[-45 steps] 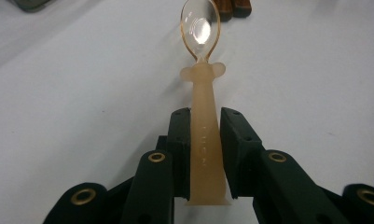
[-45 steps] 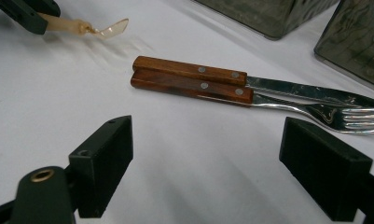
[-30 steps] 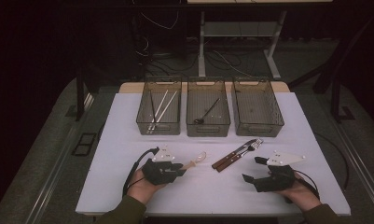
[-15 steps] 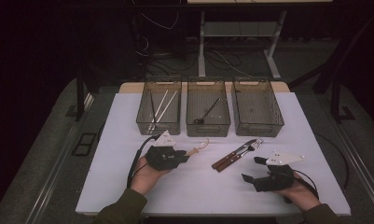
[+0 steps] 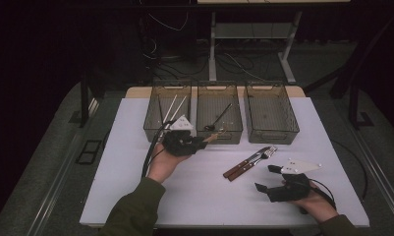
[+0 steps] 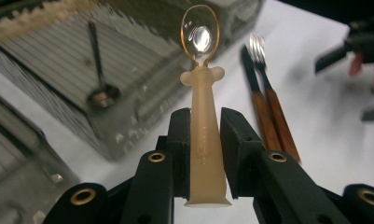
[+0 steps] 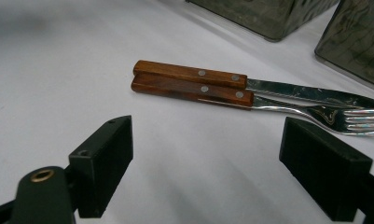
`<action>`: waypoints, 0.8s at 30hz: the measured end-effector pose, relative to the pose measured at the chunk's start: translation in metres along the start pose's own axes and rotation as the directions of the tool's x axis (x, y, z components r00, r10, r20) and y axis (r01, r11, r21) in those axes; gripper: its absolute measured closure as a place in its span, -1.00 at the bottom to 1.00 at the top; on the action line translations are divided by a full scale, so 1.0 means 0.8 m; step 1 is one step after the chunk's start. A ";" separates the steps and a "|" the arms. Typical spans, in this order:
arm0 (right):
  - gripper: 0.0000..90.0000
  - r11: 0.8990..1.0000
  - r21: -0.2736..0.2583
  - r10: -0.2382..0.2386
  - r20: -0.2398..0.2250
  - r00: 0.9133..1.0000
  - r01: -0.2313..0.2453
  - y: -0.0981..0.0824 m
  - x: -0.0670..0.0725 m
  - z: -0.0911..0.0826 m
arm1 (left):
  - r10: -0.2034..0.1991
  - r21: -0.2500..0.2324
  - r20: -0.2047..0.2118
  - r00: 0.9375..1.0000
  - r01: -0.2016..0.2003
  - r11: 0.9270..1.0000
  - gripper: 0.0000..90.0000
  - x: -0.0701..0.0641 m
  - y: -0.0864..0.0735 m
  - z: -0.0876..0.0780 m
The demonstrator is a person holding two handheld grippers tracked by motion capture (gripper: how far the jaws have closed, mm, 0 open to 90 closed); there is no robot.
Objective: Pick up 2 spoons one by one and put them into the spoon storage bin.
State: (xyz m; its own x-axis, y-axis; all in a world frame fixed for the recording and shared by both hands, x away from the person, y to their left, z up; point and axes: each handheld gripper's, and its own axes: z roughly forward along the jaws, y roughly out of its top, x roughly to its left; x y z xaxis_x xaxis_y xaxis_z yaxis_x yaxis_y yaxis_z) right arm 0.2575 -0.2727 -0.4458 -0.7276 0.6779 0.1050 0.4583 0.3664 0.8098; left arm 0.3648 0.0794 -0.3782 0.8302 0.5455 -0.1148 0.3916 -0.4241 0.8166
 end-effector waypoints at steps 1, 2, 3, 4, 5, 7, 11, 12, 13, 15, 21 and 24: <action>-0.61 1.000 -0.006 -0.008 0.004 1.000 0.008 0.000 -0.001 0.000 | -0.004 -0.007 -0.007 1.000 0.004 1.000 0.64 0.004 0.006 0.002; -0.61 1.000 -0.008 -0.009 0.004 1.000 0.009 0.000 -0.001 0.000 | -0.006 -0.011 -0.012 1.000 0.006 1.000 0.64 0.007 0.012 0.004; -0.61 1.000 -0.008 -0.008 0.004 1.000 0.008 0.000 -0.001 0.000 | -0.015 -0.016 -0.018 1.000 0.014 1.000 0.64 0.010 0.017 0.007; -0.61 1.000 -0.009 -0.008 0.004 1.000 0.008 0.000 -0.001 0.000 | -0.006 -0.016 -0.025 1.000 0.006 1.000 0.64 0.015 0.022 0.009; -0.61 1.000 -0.009 -0.008 0.003 1.000 0.008 0.000 -0.001 0.000 | -0.014 -0.021 -0.031 0.999 0.014 1.000 0.64 0.017 0.027 0.012; -0.61 1.000 -0.009 -0.009 0.003 1.000 0.009 0.000 -0.001 -0.001 | -0.026 -0.023 -0.043 0.999 0.025 0.999 0.64 0.023 0.035 0.018; -0.61 1.000 -0.010 -0.010 0.002 1.000 0.010 0.000 -0.001 -0.001 | -0.031 -0.002 -0.062 0.998 0.031 1.000 0.64 0.035 0.047 0.037; -0.61 1.000 -0.009 -0.011 0.001 1.000 0.011 0.000 -0.001 -0.001 | -0.035 0.009 -0.066 0.997 0.035 0.999 0.64 0.037 0.049 0.042; -0.61 1.000 -0.009 -0.010 0.001 1.000 0.010 0.000 -0.001 -0.001 | -0.031 0.016 -0.073 0.997 0.033 0.999 0.64 0.040 0.051 0.047; -0.61 1.000 -0.012 -0.009 0.000 1.000 0.009 0.000 0.000 -0.001 | -0.043 0.019 -0.080 0.996 0.044 0.999 0.64 0.043 0.055 0.059; -0.61 1.000 -0.014 -0.005 0.001 1.000 0.005 0.000 -0.001 -0.003 | -0.059 0.025 -0.094 0.994 0.061 0.998 0.63 0.048 0.062 0.078; -0.61 1.000 -0.016 -0.007 -0.002 1.000 0.007 0.000 -0.001 -0.003 | -0.060 0.025 -0.096 0.994 0.063 0.998 0.63 0.050 0.061 0.081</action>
State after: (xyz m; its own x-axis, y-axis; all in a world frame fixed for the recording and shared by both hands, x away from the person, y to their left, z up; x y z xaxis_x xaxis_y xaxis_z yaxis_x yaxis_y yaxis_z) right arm 0.2568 -0.2748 -0.4442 -0.7319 0.6740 0.1004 0.4451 0.3612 0.8194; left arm 0.4427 0.0335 -0.3800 0.7635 0.6366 -0.1088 0.4526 -0.4071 0.7934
